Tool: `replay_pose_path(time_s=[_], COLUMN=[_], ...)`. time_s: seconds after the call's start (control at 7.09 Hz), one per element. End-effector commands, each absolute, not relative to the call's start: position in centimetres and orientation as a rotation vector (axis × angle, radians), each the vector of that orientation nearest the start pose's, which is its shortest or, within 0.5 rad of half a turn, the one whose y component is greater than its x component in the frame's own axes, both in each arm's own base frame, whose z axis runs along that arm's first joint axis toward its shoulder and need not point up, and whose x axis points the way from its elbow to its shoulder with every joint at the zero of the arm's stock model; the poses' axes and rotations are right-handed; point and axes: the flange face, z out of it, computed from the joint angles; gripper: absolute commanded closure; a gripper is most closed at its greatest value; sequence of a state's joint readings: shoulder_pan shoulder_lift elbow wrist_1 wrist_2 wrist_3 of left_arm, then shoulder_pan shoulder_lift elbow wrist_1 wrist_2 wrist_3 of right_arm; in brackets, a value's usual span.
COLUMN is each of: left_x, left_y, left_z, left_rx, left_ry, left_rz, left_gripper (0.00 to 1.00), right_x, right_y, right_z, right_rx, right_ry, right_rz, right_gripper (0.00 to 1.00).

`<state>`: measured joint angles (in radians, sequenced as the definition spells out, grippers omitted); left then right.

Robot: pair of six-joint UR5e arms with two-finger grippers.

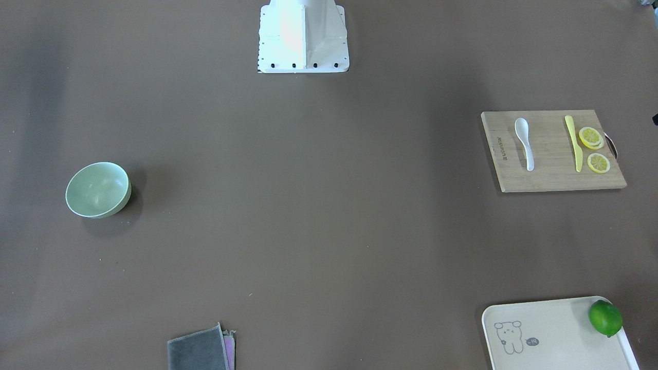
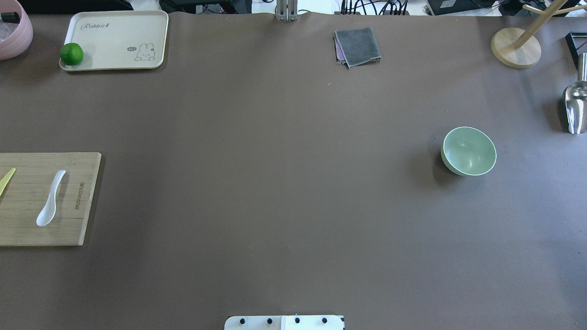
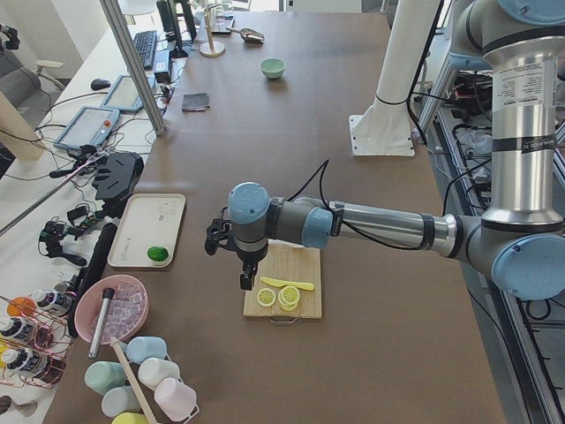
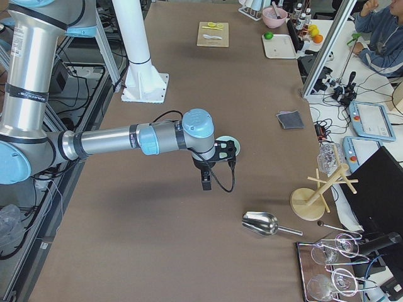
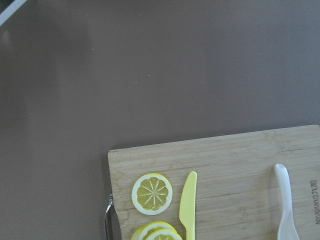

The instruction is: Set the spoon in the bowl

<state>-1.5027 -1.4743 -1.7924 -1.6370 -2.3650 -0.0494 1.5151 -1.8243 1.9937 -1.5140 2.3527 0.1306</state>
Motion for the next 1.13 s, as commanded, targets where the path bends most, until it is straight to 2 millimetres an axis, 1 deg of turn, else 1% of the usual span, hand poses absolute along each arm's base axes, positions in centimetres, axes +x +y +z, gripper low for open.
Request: replay_pose_path(time_s=[0.0, 0.14, 0.28, 0.42, 0.56, 0.71, 0.85, 0.99], left_x=[-3.0, -2.5, -2.4, -2.4, -2.4, -2.7, -2.7, -2.5], left_y=[-46.3, -46.7, -46.8, -46.8, -46.7, -45.6, -45.1, -45.6], left_z=[57.0, 56.6, 56.6, 55.9, 55.8, 57.3, 57.9, 59.7], left_rx=[0.164, 0.173, 0.173, 0.195, 0.228, 0.225, 0.231, 0.222], left_ry=[0.783, 0.784, 0.776, 0.782, 0.785, 0.776, 0.782, 0.779], left_rz=[0.104, 0.120, 0.121, 0.131, 0.142, 0.142, 0.141, 0.145], left_gripper=[0.01, 0.01, 0.01, 0.01, 0.01, 0.01, 0.01, 0.01], right_x=[4.2, 4.2, 4.2, 4.2, 4.1, 4.1, 4.1, 4.1], right_y=[-39.9, -40.1, -39.8, -39.6, -40.0, -40.1, -40.6, -40.7], right_z=[56.3, 56.3, 56.4, 56.5, 56.5, 56.2, 55.9, 55.6], right_rx=[0.131, 0.132, 0.129, 0.126, 0.123, 0.129, 0.137, 0.140], right_ry=[-0.791, -0.785, -0.789, -0.791, -0.791, -0.794, -0.793, -0.796], right_rz=[-0.013, -0.013, -0.012, -0.011, -0.006, -0.006, -0.009, -0.006], right_gripper=[0.00, 0.00, 0.00, 0.00, 0.00, 0.00, 0.00, 0.00])
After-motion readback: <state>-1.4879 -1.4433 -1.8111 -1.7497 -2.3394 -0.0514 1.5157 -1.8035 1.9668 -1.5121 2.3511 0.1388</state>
